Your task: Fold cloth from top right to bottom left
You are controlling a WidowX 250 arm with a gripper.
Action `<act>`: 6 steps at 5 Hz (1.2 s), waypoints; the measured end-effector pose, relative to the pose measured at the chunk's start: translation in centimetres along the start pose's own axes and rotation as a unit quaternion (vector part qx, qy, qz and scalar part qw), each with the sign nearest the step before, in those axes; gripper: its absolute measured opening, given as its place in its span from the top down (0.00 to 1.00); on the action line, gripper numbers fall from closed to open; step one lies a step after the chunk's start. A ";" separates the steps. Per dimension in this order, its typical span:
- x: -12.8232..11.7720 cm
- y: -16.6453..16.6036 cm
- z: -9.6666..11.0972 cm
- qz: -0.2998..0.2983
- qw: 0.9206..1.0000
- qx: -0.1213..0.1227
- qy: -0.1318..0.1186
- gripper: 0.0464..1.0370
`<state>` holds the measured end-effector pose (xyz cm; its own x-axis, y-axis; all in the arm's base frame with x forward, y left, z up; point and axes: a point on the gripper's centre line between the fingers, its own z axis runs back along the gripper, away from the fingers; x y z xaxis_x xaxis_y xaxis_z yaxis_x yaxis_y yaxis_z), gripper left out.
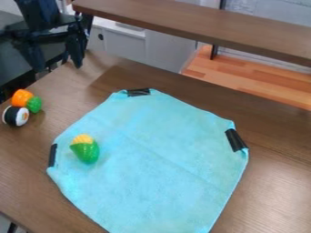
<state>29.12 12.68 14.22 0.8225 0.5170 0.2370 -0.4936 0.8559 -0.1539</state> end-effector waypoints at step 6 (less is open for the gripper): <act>-4.2 -15.4 -8.9 0.033 0.997 0.023 -0.062 0.04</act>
<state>35.79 -2.77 7.07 0.7482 0.5673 0.3441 -0.5603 0.8180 -0.1302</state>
